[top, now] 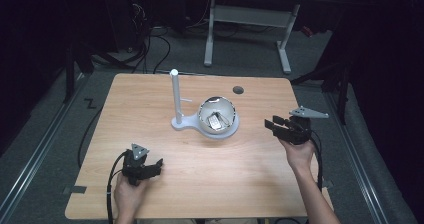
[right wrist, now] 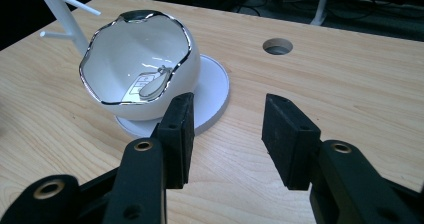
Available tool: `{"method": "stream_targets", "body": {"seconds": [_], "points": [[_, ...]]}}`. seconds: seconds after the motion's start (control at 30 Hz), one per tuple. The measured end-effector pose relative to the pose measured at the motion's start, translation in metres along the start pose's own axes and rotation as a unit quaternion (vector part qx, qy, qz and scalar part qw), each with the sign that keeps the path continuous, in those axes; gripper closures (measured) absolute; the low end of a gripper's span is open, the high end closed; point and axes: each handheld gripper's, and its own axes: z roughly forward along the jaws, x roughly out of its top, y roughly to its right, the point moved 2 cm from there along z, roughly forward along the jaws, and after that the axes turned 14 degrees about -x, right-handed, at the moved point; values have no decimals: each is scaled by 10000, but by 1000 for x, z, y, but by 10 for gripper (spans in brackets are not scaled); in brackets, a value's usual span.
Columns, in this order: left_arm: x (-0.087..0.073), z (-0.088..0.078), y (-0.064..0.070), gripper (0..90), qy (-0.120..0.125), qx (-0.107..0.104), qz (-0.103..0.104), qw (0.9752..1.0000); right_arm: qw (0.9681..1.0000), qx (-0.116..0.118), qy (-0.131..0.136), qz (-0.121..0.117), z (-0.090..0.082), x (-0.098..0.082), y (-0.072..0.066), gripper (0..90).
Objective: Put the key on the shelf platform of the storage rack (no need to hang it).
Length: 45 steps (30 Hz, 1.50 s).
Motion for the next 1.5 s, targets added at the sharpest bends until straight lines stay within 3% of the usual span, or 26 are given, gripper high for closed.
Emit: {"method": "stream_targets", "body": {"seconds": [0.63,1.5], "points": [[0,0,0,219,3,6,3,10000,9999,-53,74,99,-24,-22,11,567],[0,0,0,218,1,9,6,10000,9998,42,-5,188,-39,-59,8,567]]}}
